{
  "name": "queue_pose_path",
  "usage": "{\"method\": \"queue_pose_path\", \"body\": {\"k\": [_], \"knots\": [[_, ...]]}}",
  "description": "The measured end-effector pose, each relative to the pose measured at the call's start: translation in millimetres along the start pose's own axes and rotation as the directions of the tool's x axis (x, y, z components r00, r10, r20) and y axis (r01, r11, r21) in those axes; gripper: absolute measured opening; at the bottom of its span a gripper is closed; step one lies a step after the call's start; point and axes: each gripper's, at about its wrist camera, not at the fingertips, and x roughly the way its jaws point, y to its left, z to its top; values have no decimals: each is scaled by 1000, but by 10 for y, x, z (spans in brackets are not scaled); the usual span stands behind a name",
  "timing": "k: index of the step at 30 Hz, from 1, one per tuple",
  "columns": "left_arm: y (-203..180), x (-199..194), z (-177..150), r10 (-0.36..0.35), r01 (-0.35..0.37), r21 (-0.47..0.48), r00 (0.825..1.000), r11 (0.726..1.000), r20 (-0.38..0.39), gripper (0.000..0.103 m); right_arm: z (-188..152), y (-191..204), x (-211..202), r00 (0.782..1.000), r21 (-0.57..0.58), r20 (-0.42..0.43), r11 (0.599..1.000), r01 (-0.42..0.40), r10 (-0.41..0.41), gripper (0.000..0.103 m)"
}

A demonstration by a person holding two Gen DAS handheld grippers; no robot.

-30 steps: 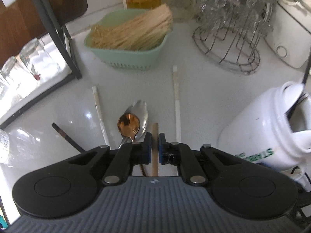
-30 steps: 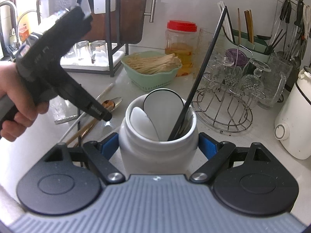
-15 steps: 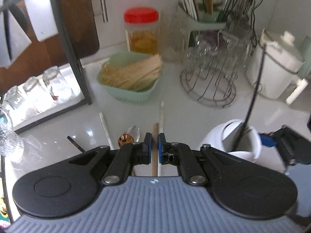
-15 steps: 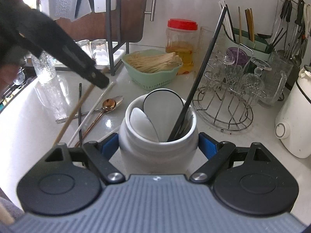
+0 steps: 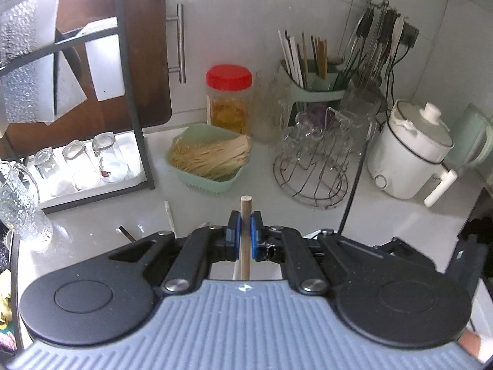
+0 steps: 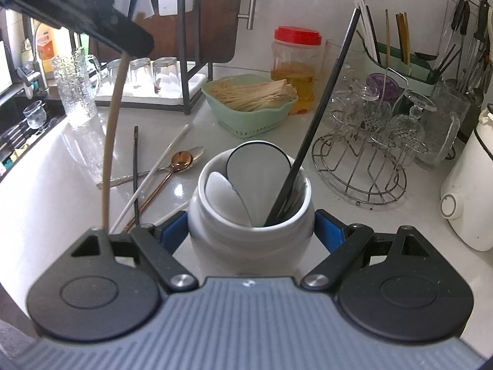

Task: Organize utensils
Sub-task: 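Lift the wooden chopstick with the left tool and lower it into the mug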

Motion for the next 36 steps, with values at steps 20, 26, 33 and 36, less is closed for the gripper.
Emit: {"method": "queue_pose_path", "body": {"k": [20, 26, 33, 36], "knots": [[-152, -742, 280, 19, -13, -44, 992, 999, 129, 8, 6, 17, -15, 1000, -9, -17, 1000, -7, 7, 90], [-308, -874, 492, 0, 3, -15, 983, 1000, 186, 8, -12, 37, -28, 1000, -14, -12, 1000, -12, 12, 90], [-530, -1071, 686, -32, 26, 26, 965, 999, 259, 8, -15, 22, -24, 1000, -19, -8, 1000, -18, 18, 90], [-584, -1084, 717, -32, 26, 28, 960, 999, 277, 8, -16, 17, -20, 1000, -21, -5, 1000, -23, 23, 90]]}}
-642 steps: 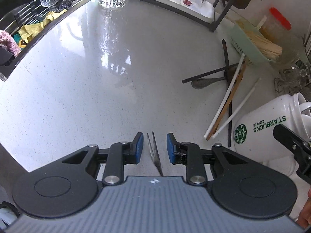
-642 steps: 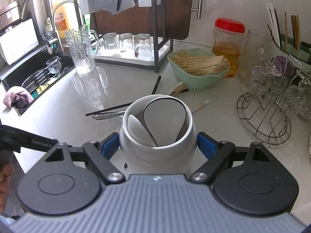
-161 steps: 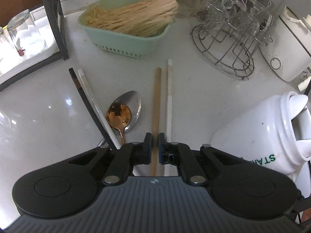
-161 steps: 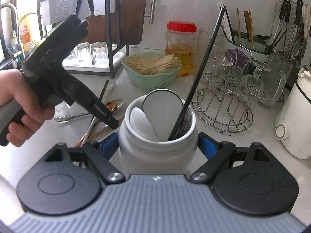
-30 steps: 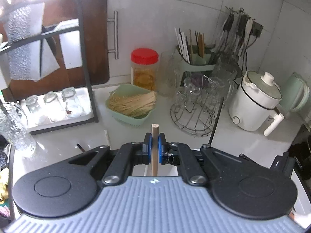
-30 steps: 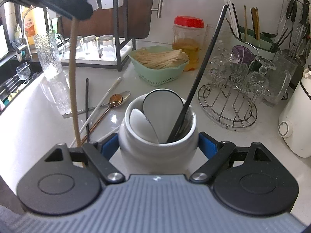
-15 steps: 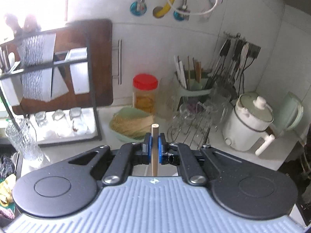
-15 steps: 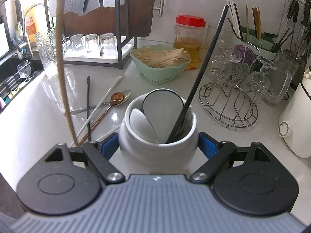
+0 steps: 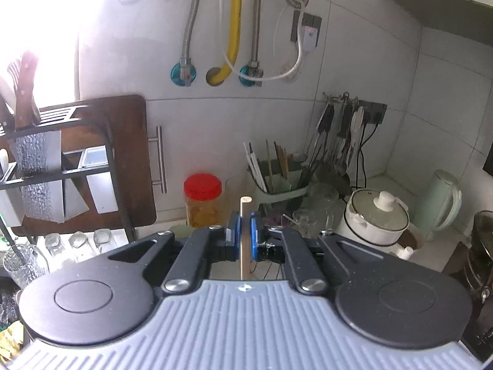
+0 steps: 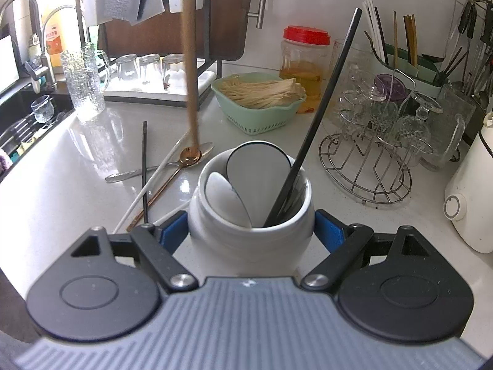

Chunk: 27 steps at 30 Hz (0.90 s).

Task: Organize utensils
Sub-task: 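Lift the wooden chopstick with the left tool and lower it into the mug, then open the left tool to release the wooden chopstick and withdraw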

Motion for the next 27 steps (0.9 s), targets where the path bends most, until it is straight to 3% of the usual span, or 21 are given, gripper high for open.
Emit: {"method": "queue_pose_path", "body": {"k": [10, 17, 27], "knots": [[-91, 192, -238, 19, -18, 15, 1000, 1000, -25, 8, -14, -3, -17, 1000, -1, 8, 1000, -4, 4, 90], [-100, 293, -433, 11, -8, 23, 993, 1000, -117, 8, -35, -1, -24, 1000, -1, 20, 1000, -4, 4, 90], [-38, 486, -528, -24, 39, 39, 947, 999, -321, 8, -27, -6, -32, 1000, -5, 14, 1000, -4, 4, 90]]}}
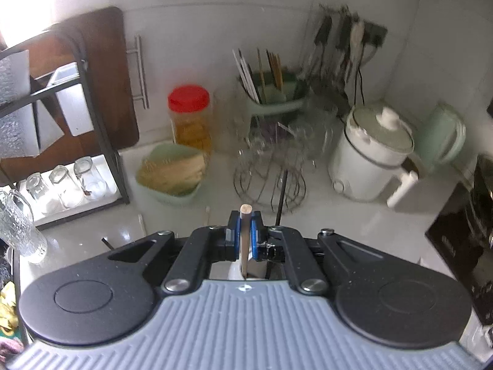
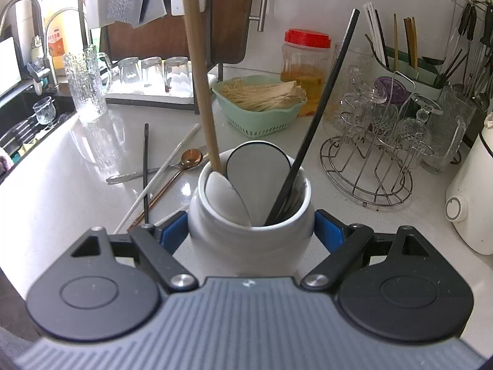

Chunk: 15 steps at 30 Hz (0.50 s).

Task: Organize utensils
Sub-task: 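Open the left tool to release the wooden chopstick and withdraw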

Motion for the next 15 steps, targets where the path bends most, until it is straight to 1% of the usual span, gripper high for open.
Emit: {"method": "queue_pose_path", "body": {"k": [4, 7, 10, 15], "knots": [[-47, 72, 82, -20, 23, 46, 998, 999, -64, 8, 4, 0, 0, 1000, -1, 3, 1000, 0, 0, 90], [-57, 150, 150, -15, 25, 84, 994, 996, -112, 8, 8, 3, 6, 1000, -4, 5, 1000, 0, 0, 90], [-64, 239, 164, -25, 40, 87, 987, 995, -158, 8, -1, 4, 5, 1000, -6, 8, 1000, -1, 1, 90], [-141, 332, 148, -22, 45, 118, 982, 992, -190, 8, -9, 7, 0, 1000, -9, 13, 1000, -1, 1, 90]]}}
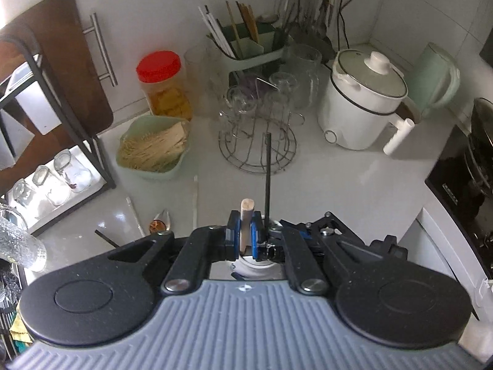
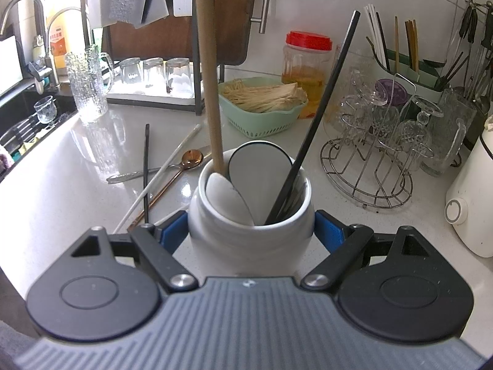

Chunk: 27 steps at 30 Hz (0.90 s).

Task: Organize utensils
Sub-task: 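Open the left tool to release the wooden chopstick and withdraw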

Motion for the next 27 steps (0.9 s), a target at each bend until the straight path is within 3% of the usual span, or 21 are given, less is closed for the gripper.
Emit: {"method": "queue_pose_path", "body": {"k": [14, 15, 16, 18, 25, 27], "knots": [[-23, 115, -37, 6, -7, -23, 999, 1000, -44, 10, -11, 6, -9, 1000, -2, 7, 1000, -1, 1, 90], [-15, 112, -46, 11, -12, -32, 999, 999, -46, 17, -10, 4, -8, 1000, -2, 7, 1000, -2, 2, 90], [-3, 105, -47, 19, -21, -39, 999, 999, -44, 31, -7, 1, -8, 1000, -3, 6, 1000, -4, 4, 90], [21, 49, -58, 30, -31, -56, 999, 998, -22, 50, -4, -7, -7, 1000, -5, 5, 1000, -7, 7, 90], [67, -188, -124, 60, -52, -125, 996, 991, 62, 77, 1, -16, -6, 1000, -11, 4, 1000, -16, 16, 90], [105, -258, -184, 74, -59, -161, 994, 985, 86, 77, 0, -20, -7, 1000, -9, 7, 1000, -18, 18, 90]]}}
